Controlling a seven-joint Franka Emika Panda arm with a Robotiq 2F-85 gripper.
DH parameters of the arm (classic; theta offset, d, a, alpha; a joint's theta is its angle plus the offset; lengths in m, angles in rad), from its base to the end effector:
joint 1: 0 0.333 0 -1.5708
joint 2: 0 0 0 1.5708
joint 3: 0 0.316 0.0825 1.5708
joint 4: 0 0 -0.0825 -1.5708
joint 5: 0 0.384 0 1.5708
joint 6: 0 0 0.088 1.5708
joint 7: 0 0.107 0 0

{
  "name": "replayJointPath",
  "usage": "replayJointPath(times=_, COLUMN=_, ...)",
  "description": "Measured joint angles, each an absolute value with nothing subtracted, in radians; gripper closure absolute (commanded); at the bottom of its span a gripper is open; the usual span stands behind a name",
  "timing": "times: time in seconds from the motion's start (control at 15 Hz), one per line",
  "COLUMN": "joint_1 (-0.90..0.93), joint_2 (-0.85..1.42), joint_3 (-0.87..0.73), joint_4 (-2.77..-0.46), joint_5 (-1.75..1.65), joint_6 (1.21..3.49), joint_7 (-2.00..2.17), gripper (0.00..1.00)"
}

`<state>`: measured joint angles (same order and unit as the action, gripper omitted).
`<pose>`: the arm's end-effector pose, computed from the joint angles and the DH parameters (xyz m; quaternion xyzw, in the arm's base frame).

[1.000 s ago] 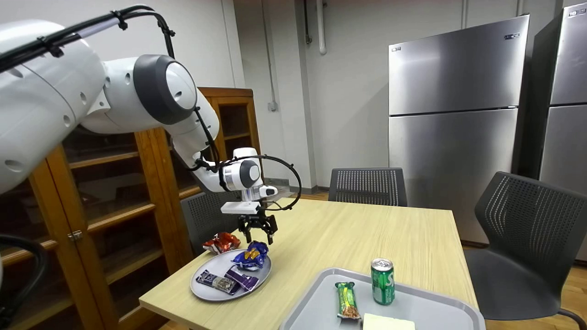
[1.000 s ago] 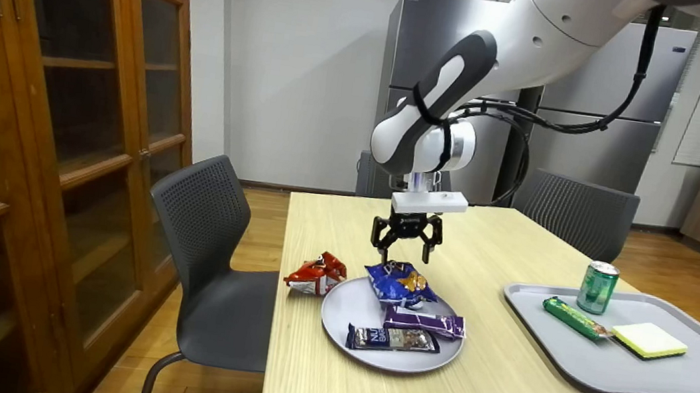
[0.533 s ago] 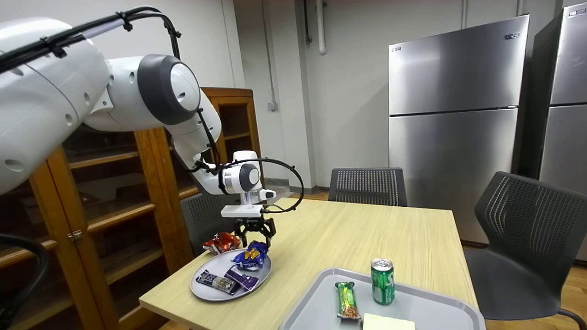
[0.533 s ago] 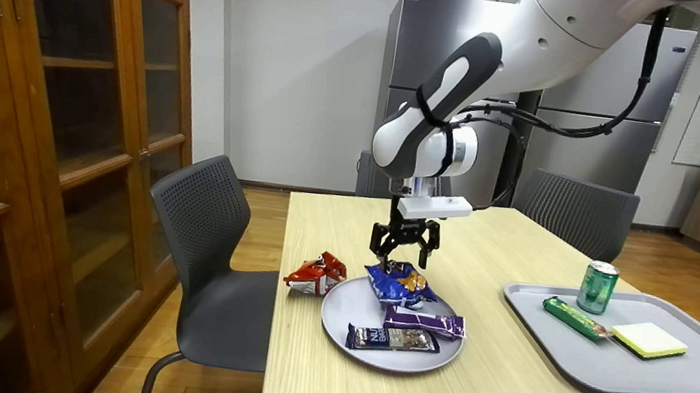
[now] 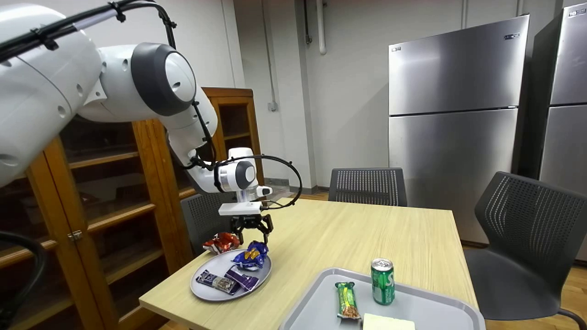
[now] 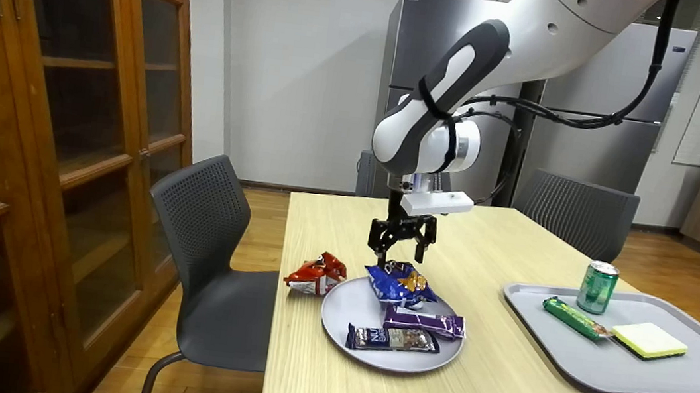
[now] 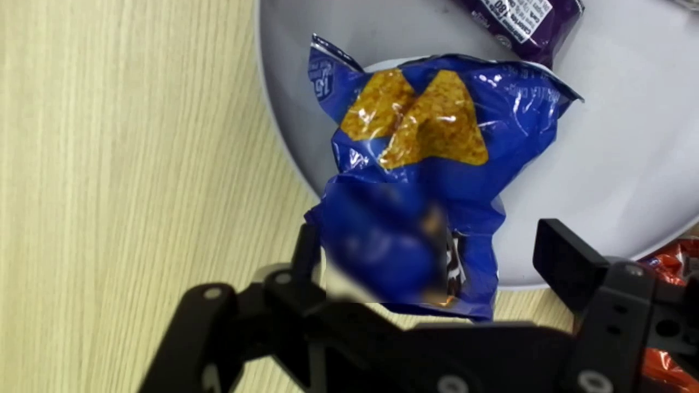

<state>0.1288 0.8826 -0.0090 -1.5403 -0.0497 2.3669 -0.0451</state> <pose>0.6883 0.0831 0.1236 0.9942 0.1020 -0.0272 0.0214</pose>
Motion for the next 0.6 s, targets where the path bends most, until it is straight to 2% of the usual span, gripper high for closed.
replayJointPath(times=0.6, joint_1=0.128, joint_2=0.864, joint_3=-0.01, joint_4=-1.564, joint_5=-0.055, joint_6=2.378, joint_7=-0.049, gripper=0.0)
